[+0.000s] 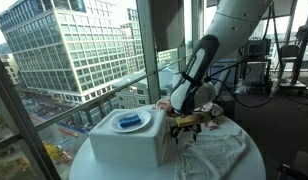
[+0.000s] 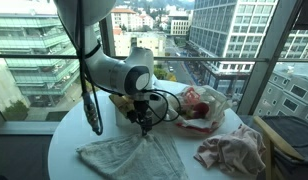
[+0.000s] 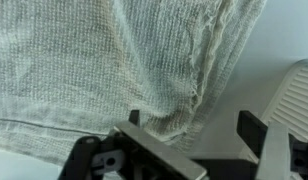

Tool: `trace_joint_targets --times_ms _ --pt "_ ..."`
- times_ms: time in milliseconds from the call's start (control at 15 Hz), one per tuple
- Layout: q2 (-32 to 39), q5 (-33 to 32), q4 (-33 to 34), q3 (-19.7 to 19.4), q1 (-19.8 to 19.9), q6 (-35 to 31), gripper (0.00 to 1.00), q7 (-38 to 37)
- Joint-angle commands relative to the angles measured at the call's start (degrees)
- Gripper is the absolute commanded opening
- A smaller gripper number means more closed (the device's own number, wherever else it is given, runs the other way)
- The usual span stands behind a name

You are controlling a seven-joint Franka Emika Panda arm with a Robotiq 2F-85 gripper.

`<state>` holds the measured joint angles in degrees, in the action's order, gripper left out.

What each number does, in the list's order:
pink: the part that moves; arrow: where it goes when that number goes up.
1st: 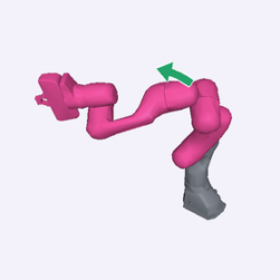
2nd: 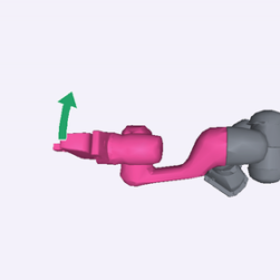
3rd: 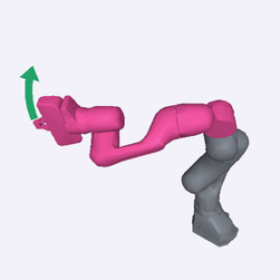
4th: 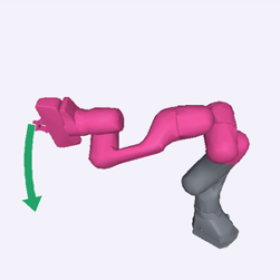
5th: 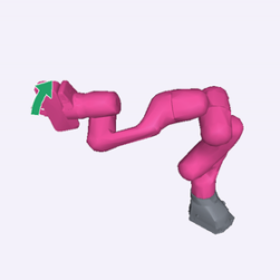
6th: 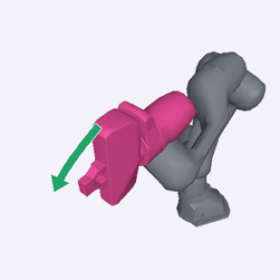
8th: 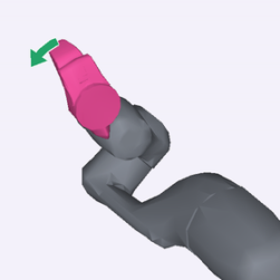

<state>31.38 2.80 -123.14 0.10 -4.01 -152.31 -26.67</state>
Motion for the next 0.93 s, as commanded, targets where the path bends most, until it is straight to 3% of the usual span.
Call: trace_joint_targets --times_ms 0,667,800,867 --pt "3.25 2.10 3.44 -1.00 0.03 0.19 1.00 3.38" --pt "8.64 1.77 8.66 -2.58 -0.14 1.62 0.99 4.98" --pt "9.22 1.66 9.14 -2.85 -0.23 2.00 0.93 4.96" --pt "9.38 1.57 9.20 -3.02 -0.26 2.20 0.80 4.95"
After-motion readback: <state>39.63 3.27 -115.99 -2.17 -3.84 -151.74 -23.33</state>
